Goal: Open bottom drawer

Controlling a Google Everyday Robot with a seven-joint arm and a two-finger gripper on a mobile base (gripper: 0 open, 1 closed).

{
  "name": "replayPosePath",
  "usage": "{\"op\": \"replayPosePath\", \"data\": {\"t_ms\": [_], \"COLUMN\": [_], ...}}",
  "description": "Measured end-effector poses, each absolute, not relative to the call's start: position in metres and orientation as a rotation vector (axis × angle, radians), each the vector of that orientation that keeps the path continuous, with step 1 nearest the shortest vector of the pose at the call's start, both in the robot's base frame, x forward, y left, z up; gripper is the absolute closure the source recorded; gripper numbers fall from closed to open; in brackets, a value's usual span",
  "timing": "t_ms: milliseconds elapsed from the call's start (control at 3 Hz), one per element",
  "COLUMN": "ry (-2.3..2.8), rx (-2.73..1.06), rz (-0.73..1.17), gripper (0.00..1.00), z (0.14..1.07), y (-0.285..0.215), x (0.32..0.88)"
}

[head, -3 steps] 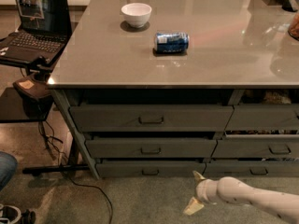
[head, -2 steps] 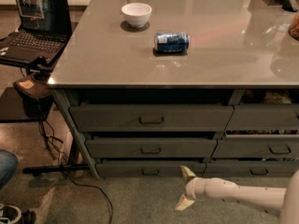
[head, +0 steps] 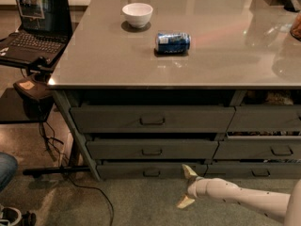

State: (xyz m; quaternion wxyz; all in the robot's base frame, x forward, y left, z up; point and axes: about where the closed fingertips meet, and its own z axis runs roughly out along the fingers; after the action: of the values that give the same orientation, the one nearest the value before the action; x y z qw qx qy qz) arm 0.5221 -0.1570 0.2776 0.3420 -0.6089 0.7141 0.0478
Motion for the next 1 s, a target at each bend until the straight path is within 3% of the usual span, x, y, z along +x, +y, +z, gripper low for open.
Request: {"op": "replayPosePath", "data": {"t_ms": [667, 1000], "ry": [1.868, 1.868], "rx": [-1.485, -1.485], "rz": [0.069, 0.069], "gripper": [0.00, 0.00], "z": [0.265, 0.265], "y": [-0.180, -0.180], "x": [0.585, 0.585]}}
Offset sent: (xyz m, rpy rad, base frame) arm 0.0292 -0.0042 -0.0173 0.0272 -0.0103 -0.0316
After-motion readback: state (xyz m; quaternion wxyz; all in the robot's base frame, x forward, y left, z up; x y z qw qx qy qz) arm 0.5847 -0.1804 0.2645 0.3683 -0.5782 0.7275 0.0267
